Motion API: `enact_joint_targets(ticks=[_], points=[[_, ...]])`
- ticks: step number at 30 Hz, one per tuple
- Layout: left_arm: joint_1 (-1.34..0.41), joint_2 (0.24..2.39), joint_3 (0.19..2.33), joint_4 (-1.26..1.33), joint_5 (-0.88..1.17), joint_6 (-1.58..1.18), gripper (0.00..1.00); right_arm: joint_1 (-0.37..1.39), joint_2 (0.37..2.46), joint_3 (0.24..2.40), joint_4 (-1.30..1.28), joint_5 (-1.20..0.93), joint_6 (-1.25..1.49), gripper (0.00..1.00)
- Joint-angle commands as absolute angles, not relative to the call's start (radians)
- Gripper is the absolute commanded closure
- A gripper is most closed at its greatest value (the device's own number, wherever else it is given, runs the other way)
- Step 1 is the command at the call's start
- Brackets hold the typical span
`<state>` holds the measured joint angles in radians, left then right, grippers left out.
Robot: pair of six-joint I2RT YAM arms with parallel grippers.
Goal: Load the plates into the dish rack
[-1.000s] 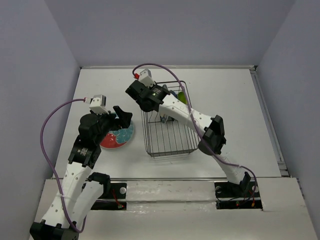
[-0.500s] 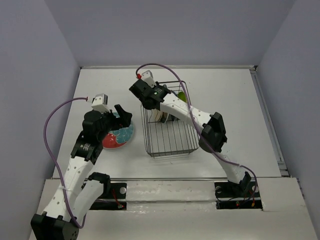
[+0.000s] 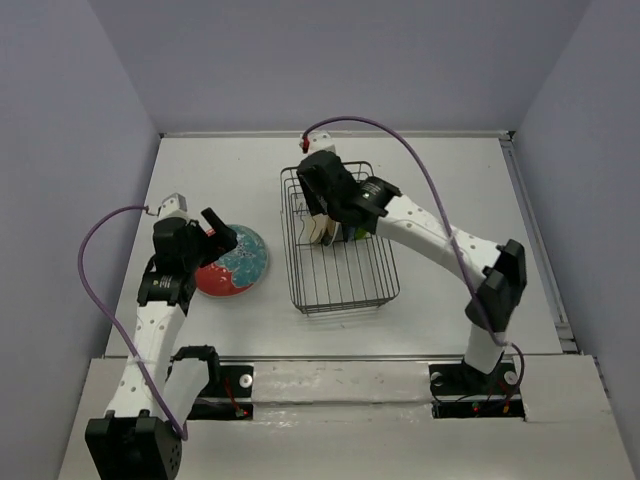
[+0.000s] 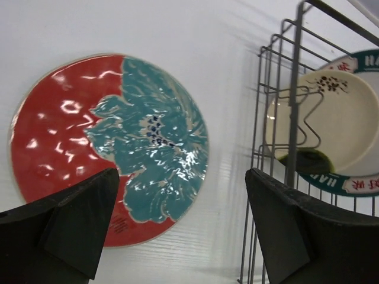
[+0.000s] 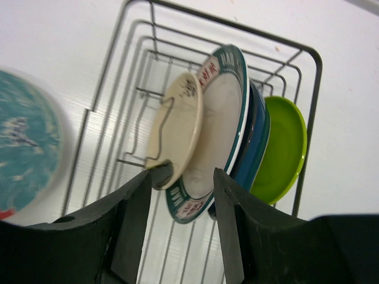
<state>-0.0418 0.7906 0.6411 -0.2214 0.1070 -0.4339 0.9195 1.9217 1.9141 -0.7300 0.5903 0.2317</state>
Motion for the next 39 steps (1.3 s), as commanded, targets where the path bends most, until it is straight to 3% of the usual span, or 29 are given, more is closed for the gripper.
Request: enact_joint_targets(ticks=[1,10,17,27,31,37,39], points=[[0.058,0.802,0.655,-0.325,0.115,-0.532,0.01,0.923,1.691,1.722,-0.494,0.433,0.227,0.47],[0.124,0.952,0.703,-0.532,-0.147,-0.655,0.05,0.923,1.346,1.312,-0.327,0.33,0.278,0.46],[0.193,1.039,0.631,-0.47,-0.068,-0.706,0.07,0.923,1.224,1.181,-0.285,0.324,0.281,0.46],[0.236,1.097,0.41,-0.189,0.035,-0.819,0.15,0.923,1.212,1.135,-0.259,0.318,0.288,0.46],[0.255,1.137,0.348,-0.008,0.104,-0.874,0.23,0.923,1.218,1.123,-0.249,0.313,0.288,0.47],[0.258,1.169,0.246,0.22,0.144,-0.945,0.43,0.923,1.226,1.098,-0.242,0.291,0.311,0.47],[0.259,1.164,0.174,0.372,0.184,-0.972,0.64,0.923,1.226,1.091,-0.239,0.291,0.311,0.47]])
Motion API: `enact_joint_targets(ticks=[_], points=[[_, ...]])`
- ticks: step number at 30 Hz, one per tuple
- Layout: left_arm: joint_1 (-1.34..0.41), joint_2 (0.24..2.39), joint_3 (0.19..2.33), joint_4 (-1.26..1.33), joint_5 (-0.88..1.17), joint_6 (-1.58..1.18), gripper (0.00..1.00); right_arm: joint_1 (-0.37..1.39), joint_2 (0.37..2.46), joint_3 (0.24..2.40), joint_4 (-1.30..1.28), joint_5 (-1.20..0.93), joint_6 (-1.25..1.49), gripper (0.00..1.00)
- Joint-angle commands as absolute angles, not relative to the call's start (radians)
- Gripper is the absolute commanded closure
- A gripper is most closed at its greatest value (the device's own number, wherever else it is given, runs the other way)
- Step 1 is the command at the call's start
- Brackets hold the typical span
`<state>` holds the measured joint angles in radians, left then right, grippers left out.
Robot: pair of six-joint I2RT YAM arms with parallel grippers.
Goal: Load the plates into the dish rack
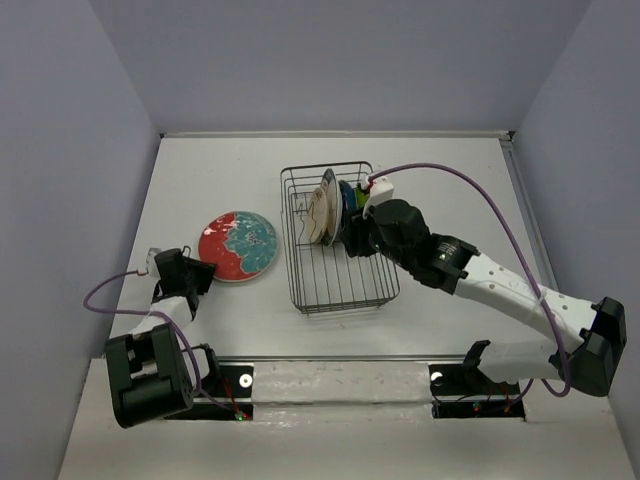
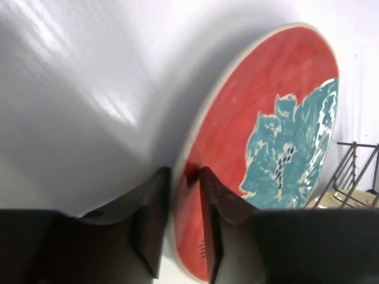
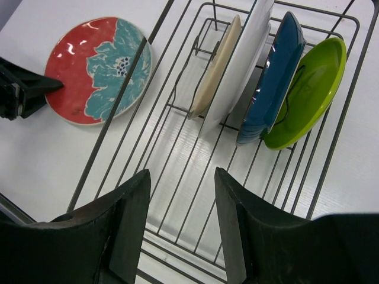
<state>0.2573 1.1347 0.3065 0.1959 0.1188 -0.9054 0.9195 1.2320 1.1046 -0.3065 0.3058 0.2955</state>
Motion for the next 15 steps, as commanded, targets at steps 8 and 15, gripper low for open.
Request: enact_joint_targets(ticks=[8,15], points=[[0.268,1.017,0.061,0.673,0.18,-1.051,0.95,0.923,1.204,1.077,-0.242,0.258,0.333,0.48],[0.27,0.835,0.029,0.759,0.209,-1.055,0.95,0.923,1.212,1.114,-0.25,0.178,0.356,0.47]])
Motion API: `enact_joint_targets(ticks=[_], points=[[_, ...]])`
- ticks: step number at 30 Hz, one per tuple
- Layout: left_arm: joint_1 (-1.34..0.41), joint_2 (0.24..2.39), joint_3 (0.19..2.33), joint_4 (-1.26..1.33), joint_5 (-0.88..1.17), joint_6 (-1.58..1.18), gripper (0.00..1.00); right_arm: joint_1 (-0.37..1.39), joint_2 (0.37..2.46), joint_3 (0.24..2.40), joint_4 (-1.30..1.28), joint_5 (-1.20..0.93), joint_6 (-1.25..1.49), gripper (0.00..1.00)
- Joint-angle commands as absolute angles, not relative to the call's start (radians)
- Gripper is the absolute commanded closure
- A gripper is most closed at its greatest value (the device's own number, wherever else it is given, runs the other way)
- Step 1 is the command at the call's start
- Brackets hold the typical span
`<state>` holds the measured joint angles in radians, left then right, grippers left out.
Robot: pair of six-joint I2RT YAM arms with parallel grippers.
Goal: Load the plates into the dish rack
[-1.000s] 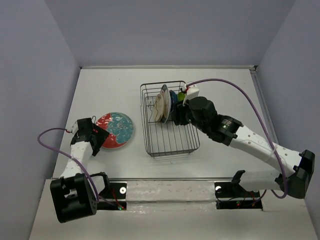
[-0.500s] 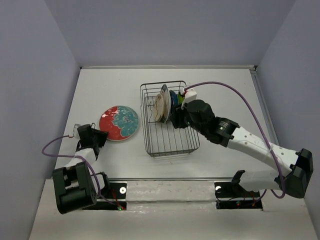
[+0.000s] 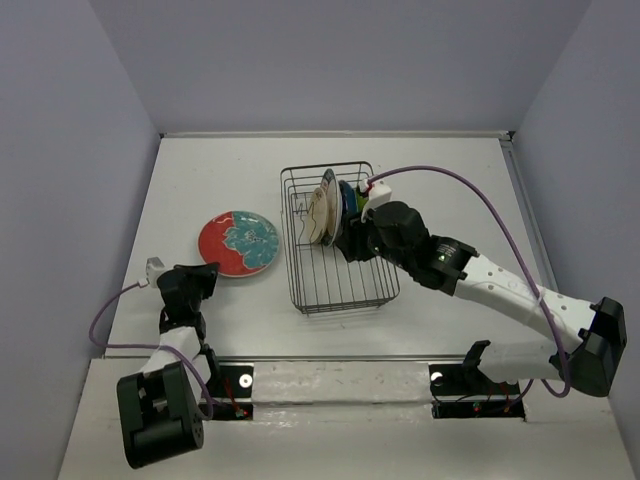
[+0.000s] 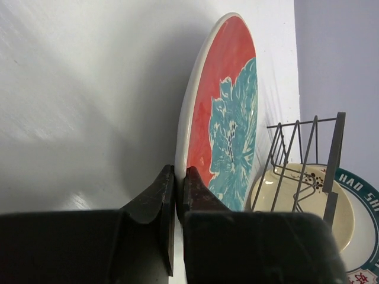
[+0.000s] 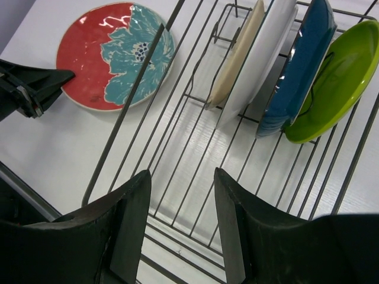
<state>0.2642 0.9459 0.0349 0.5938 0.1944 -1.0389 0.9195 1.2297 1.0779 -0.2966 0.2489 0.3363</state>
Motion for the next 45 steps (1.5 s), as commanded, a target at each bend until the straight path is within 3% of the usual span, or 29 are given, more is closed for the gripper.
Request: enact_joint_targets(ticks=[1,6,15,32,39,45], points=[[0.271,0.81,0.029,0.756,0.215,-1.058,0.95,0.923,1.216,1.126,-0.25,0.166,0.359,0.46],[0.273,0.699,0.052,0.755,0.253,-1.092,0.95,0.923,1.262,1.209,-0.247,0.095,0.344,0.28],[0.273,0.721,0.142,0.854,0.276,-1.166,0.94,0.923,1.258,1.258,-0.239,0.06,0.34,0.07],[0.301,0.801,0.485,0.767,0.259,-1.141,0.95,0.914,1.233,1.25,-0.184,0.185,0.396,0.0],[0.27,0.795,0.54,0.724,0.491,-1.132,0.95,0.772,1.212,1.246,-0.179,0.124,0.466,0.0],[0.177,0.744,0.496,0.733,0.627,-1.164,0.95,0.749,1.21,1.279,-0.176,0.012,0.422,0.0]])
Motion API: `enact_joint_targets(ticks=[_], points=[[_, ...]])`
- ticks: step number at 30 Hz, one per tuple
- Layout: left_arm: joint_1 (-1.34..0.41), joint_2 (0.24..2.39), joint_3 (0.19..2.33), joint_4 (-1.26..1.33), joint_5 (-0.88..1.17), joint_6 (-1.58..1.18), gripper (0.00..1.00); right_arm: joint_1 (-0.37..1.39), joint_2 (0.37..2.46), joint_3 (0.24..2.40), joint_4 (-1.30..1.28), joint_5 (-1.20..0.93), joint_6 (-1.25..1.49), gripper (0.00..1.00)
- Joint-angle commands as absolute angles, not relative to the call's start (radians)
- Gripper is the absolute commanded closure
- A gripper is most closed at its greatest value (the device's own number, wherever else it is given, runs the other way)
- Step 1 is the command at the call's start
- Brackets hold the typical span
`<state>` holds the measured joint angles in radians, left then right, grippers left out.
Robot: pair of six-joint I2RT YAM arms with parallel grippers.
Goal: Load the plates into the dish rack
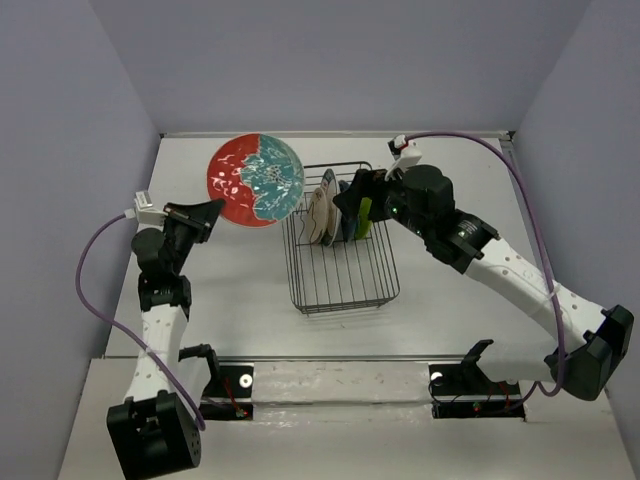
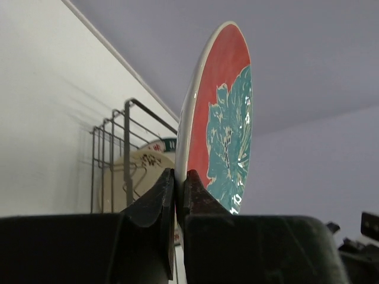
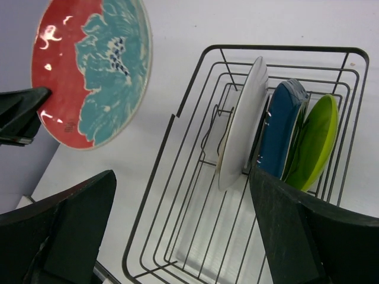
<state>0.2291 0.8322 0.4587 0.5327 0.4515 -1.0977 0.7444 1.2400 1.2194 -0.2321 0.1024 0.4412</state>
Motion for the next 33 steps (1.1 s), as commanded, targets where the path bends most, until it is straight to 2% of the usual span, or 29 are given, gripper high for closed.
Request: enact_joint_targets(ticks=[1,15,18,23,27,28,30,33], points=[[0.166,0.739,0.492,0.733,0.643,-1.164,0.95,0.739,1.209,1.278,-0.176,0.008,0.422,0.0],[0.025,0.712,0.472,0.811,0.811,-1.175,0.95,0.683,1.249,1.233,-0.144,-0.262,0.46,0.02],[0.025,0.722,0.471,0.811,0.831,-1.166,0.95,0.683,1.226,1.181,-0.043,-0.359,0.508,0.16],[0.018,0.767,0.471,0.815,0.877,-1.132,0.95,0.673,1.219,1.149,-0.011,-0.442,0.541,0.33],[0.012,0.782,0.471,0.818,0.911,-1.115,0.94,0.664,1.235,1.141,0.027,-0.514,0.574,0.6],[0.012,0.784,0.474,0.816,0.925,-1.111,0.95,0.664,1.241,1.14,0.046,-0.54,0.584,0.78],[0.012,0.79,0.482,0.808,0.942,-1.094,0.92,0.664,1.244,1.144,0.055,-0.551,0.595,0.93],[0.012,0.804,0.498,0.772,0.986,-1.059,0.81,0.664,1.244,1.158,0.055,-0.543,0.595,0.93]])
